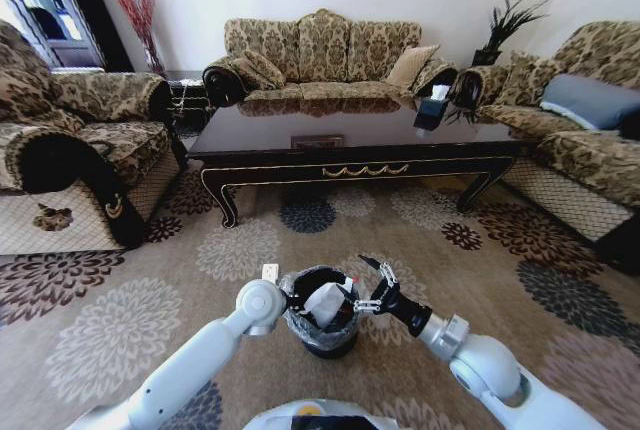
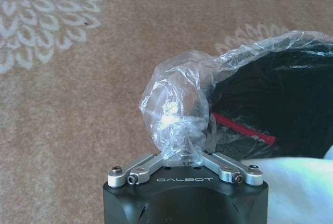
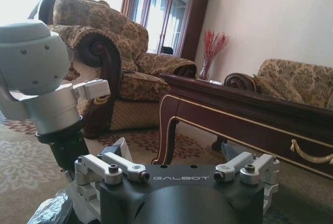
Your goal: Move to the front of the table and pick up the trash from the floor, then place it into the trash bin.
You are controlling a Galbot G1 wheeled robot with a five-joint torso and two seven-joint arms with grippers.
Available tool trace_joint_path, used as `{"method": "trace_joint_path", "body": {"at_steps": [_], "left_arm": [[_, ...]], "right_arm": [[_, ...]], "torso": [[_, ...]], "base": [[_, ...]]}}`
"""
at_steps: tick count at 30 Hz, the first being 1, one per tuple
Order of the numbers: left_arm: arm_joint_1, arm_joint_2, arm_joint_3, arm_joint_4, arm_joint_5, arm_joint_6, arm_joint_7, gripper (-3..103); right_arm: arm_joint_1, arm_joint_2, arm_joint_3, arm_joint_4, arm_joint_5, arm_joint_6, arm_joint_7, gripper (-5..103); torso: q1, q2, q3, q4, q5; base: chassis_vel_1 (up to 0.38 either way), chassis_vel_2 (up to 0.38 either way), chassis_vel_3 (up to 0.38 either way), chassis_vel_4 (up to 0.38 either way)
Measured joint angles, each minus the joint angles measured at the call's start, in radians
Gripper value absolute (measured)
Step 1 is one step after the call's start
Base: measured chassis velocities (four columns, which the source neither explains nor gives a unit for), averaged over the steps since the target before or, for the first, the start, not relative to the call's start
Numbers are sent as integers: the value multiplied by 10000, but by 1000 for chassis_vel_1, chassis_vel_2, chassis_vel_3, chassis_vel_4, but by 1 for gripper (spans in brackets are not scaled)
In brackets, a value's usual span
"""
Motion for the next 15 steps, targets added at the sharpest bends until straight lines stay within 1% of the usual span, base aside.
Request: {"method": "trace_joint_path", "body": {"at_steps": [5,11,15], "left_arm": [[-97,31,74,-89,-131,0,13,0],[-88,81,-157,-175,-179,0,12,0],[-1,101,-289,-246,-227,0,12,0]], "right_arm": [[-29,352,-251,-205,-249,-178,-4,100],[-257,439,-377,-554,-914,-67,-41,100],[-249,504,-359,-902,-973,-18,23,100]], "torso": [[0,0,0,0,2],[0,0,0,0,1],[0,0,0,1,1]], "base": [[0,0,0,0],[0,0,0,0],[0,0,0,0]]}}
